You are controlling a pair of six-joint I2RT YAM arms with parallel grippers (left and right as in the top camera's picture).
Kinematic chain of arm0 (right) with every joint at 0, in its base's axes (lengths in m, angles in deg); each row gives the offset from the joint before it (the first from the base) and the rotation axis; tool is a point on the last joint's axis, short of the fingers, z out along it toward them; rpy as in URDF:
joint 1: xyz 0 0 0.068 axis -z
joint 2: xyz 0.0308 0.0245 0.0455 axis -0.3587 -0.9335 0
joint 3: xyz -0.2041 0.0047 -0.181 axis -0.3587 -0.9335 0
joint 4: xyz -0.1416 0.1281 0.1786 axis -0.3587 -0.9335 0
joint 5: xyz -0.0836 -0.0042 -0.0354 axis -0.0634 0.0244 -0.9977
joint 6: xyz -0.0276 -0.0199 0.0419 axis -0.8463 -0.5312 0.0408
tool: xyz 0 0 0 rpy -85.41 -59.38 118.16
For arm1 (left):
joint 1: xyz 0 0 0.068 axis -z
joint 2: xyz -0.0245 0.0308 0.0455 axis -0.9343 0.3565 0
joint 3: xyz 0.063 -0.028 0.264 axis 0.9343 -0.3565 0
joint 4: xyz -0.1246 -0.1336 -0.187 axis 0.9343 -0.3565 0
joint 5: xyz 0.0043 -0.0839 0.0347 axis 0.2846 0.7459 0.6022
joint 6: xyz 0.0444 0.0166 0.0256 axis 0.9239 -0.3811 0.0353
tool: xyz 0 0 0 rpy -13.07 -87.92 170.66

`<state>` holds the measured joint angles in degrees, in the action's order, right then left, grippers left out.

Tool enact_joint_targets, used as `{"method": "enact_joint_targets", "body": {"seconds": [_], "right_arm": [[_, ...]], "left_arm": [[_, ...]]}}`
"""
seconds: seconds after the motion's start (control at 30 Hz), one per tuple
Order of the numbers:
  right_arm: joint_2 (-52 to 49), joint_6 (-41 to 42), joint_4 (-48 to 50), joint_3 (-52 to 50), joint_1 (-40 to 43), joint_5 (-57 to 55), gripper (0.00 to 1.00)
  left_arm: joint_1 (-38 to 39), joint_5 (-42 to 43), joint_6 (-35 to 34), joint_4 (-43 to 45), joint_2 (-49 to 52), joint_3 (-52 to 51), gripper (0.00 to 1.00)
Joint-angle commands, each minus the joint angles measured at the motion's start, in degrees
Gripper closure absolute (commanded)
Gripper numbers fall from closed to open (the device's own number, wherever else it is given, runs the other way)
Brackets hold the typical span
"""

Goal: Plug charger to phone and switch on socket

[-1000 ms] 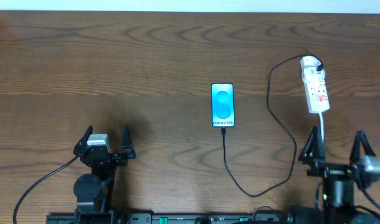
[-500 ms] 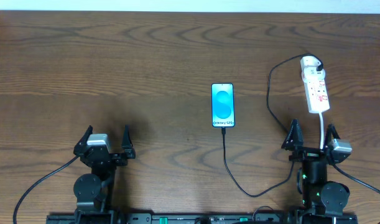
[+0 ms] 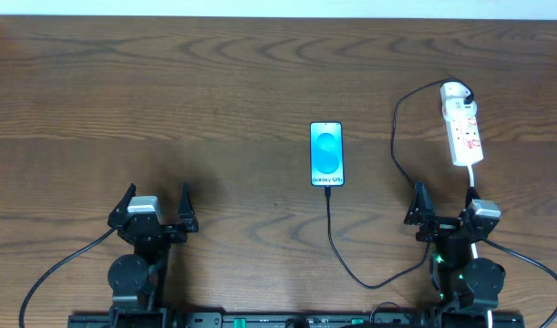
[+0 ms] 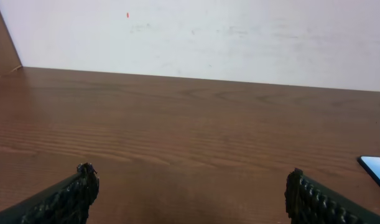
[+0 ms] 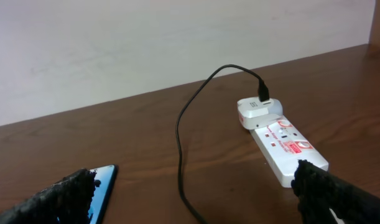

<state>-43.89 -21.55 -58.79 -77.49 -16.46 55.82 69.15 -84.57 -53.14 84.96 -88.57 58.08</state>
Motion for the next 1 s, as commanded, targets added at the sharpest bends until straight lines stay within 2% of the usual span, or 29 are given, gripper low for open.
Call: {"method": "enact_joint_targets", "body": {"seconds": [0.0,0.13,0.27,0.97], "right_arm": [[0.3,-3.3,-0.3,-0.1,-0.4,0.0,0.01],[0.3,-10.8,-0.3,-0.1,-0.4,1.3,0.01],[0.3,-13.1,-0.3,-0.1,-0.4,1.3,0.01],[0.3,-12.8,-0.2,-0.1,3.0,0.6,0.01]], "left_arm": [[-0.2,-0.3,0.8,-1.7,-0.3,-1.1,0.03],[-0.2,-0.3,0.8,-1.7,-0.3,-1.1,0.03],[-0.2,-0.3,0.8,-1.7,-0.3,-1.1,0.03],[-0.2,-0.3,0.8,-1.7,-0.3,-1.1,0.03]]}}
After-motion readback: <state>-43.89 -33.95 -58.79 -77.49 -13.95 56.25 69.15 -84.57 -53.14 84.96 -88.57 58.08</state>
